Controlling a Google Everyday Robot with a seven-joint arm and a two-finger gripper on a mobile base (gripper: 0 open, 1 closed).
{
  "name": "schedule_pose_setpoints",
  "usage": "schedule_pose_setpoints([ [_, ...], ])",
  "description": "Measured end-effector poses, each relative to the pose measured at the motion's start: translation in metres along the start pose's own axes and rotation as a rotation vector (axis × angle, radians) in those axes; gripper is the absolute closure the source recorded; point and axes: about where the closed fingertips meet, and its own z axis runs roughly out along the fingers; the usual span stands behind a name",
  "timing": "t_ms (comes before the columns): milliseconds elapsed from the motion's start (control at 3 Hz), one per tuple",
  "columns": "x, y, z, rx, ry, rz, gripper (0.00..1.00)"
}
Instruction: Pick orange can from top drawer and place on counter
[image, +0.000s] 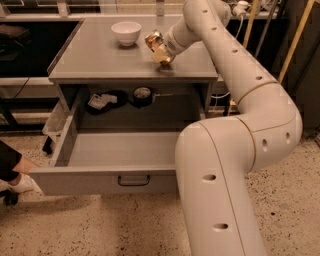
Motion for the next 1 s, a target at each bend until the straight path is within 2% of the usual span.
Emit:
schedule_pose_setpoints([
  [1000,0.0000,0.0001,0.0001,0.000,0.000,0.000,0.11],
])
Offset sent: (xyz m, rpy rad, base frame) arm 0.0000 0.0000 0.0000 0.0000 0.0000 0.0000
